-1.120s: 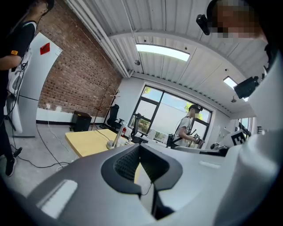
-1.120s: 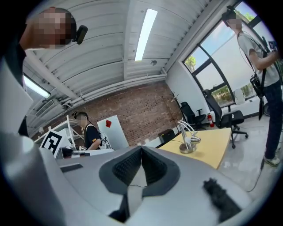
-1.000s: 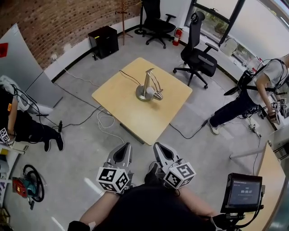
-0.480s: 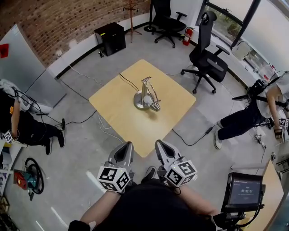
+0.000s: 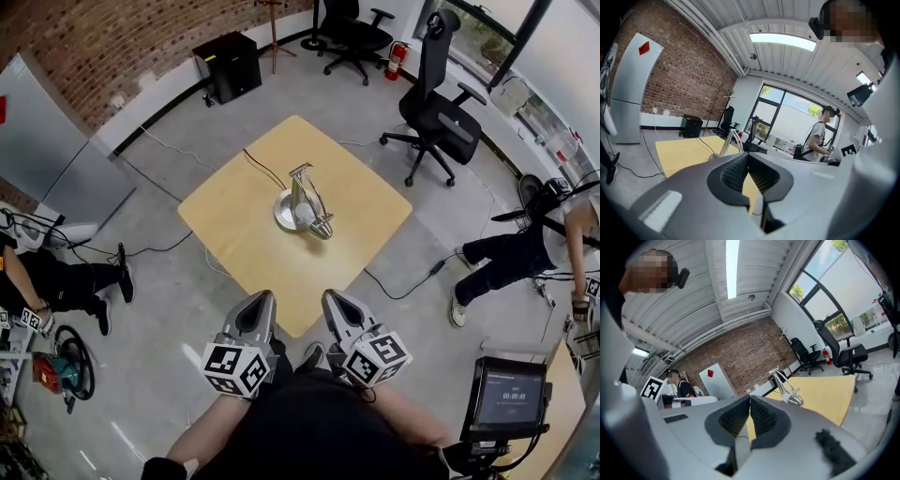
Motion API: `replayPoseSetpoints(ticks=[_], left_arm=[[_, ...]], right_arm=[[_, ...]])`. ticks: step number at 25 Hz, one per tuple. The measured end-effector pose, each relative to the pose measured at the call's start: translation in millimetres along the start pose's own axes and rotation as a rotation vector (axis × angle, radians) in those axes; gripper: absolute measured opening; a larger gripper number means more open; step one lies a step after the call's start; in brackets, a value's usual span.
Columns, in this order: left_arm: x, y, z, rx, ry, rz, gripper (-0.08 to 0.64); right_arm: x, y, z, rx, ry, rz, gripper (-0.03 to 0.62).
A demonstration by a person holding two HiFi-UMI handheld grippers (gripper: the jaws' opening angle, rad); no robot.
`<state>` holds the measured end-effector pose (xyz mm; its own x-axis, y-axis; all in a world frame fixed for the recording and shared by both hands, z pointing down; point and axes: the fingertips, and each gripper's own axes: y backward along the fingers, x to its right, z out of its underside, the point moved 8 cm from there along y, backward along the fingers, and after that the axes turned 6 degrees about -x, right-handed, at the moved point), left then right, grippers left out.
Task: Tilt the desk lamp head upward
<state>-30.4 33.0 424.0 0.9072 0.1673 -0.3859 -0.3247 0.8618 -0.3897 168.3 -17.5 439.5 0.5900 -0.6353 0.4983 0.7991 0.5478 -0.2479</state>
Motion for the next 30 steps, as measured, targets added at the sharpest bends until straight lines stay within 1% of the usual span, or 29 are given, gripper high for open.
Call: replayPoseSetpoints(ticks=[3,5,8,10,12,14,17,20,23,25,27,29,30], left_arm=[[-14,-21,-14,-0.020,-0.005,0.024,0.008],[-26,-38,-27,-0.018,-0.022,0.038,0.009],[-46,-62,-44,-0.020,-0.064,0.072,0.010],[-59,-75,-49,-0.039,-0.060,0.109,0.018],[-72,-87,-54,-0.063,-0.051,0.144,0.031],[-87,-102,-59,-0.084,-0.074,0.169,0.043],[-113,-133,-57,-0.129,-0.146,0.197,0.063],[-138,-164,-53,-0.196,-0.221,0.214,0.064],[-154,-188,-44,-0.262,-0.324,0.213,0.072],[-162,-203,-31,-0.319,-0.393,0.215,0.090],[-170,-216,-17,-0.374,-0.446,0.214,0.110],[-175,-229,-6,-0.416,-0.474,0.199,0.117],[-177,-236,0,-0.436,-0.475,0.191,0.117]], right_arm=[[3,-17,-16,0.026,0.024,-0.003,0.006],[10,-32,-28,0.048,0.026,0.021,0.006],[22,-48,-43,0.078,0.052,0.094,0.006],[30,-56,-51,0.089,0.072,0.146,0.006],[37,-66,-62,0.097,0.077,0.180,0.015],[47,-79,-71,0.107,0.087,0.199,0.076],[69,-97,-73,0.096,0.138,0.243,0.131],[89,-110,-64,0.034,0.186,0.301,0.168],[107,-117,-46,-0.056,0.195,0.327,0.214],[119,-122,-26,-0.132,0.175,0.313,0.260],[129,-131,-3,-0.211,0.153,0.274,0.303],[136,-142,14,-0.283,0.160,0.233,0.330],[140,-148,19,-0.308,0.171,0.215,0.336]])
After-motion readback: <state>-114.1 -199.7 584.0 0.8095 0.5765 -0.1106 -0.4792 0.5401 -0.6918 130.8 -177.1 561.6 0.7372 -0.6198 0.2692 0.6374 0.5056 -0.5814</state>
